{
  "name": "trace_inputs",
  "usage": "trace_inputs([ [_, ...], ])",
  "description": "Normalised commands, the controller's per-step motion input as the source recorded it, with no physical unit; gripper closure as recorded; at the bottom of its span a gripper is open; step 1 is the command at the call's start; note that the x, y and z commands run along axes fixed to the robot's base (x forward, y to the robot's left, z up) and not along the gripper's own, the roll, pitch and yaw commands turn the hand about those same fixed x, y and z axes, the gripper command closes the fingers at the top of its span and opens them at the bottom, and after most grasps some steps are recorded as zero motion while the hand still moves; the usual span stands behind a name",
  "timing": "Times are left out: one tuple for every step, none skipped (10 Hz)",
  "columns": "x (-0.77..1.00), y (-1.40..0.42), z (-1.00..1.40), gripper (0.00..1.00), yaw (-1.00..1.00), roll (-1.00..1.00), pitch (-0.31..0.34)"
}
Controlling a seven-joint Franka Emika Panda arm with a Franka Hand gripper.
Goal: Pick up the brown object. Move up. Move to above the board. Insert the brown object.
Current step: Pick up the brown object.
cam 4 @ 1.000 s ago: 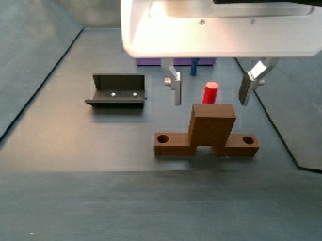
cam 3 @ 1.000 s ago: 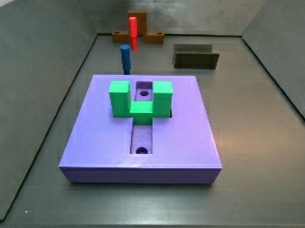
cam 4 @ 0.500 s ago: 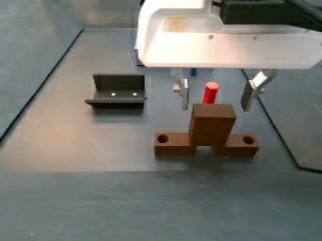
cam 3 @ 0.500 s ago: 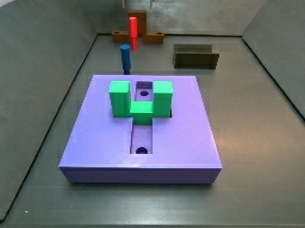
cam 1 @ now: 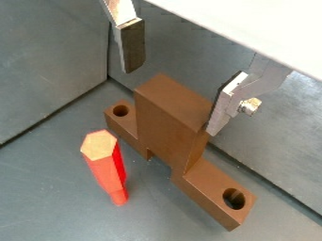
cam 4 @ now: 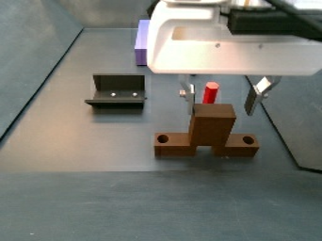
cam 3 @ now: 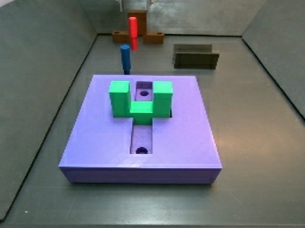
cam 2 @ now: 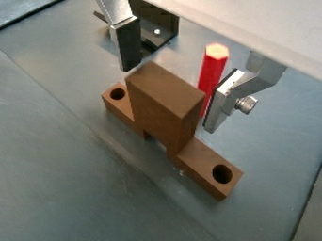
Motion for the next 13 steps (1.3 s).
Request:
trace_inputs([
  [0.00, 0.00, -0.32, 0.00, 0.00, -0.10, -0.200],
  [-0.01, 0.00, -0.38, 0.00, 0.00, -0.08, -0.193],
  [-0.05, 0.03, -0.43, 0.00, 0.00, -0.08, -0.193],
  [-0.04, 0.07, -0.39, 0.00, 0.00, -0.08, -0.180],
  [0.00, 0.08, -0.31, 0.00, 0.00, -0.11, -0.161],
  [0.00, 0.07, -0.22, 0.00, 0.00, -0.11, -0.116],
  [0.00, 0.05, -0.15, 0.00, 0.00, -0.09, -0.060],
  [0.00, 0.06, -0.07, 0.00, 0.00, -0.09, -0.014],
  [0.00, 0.00, 0.00, 0.00, 0.00, -0.01, 0.000],
  [0.00, 0.00, -0.05, 0.00, 0.00, -0.03, 0.000],
  [0.00, 0.00, 0.00, 0.00, 0.00, 0.00, 0.000],
  [0.00, 0.00, 0.00, 1.00, 0.00, 0.00, 0.000],
  [0.00, 0.00, 0.00, 1.00, 0.00, 0.00, 0.000],
])
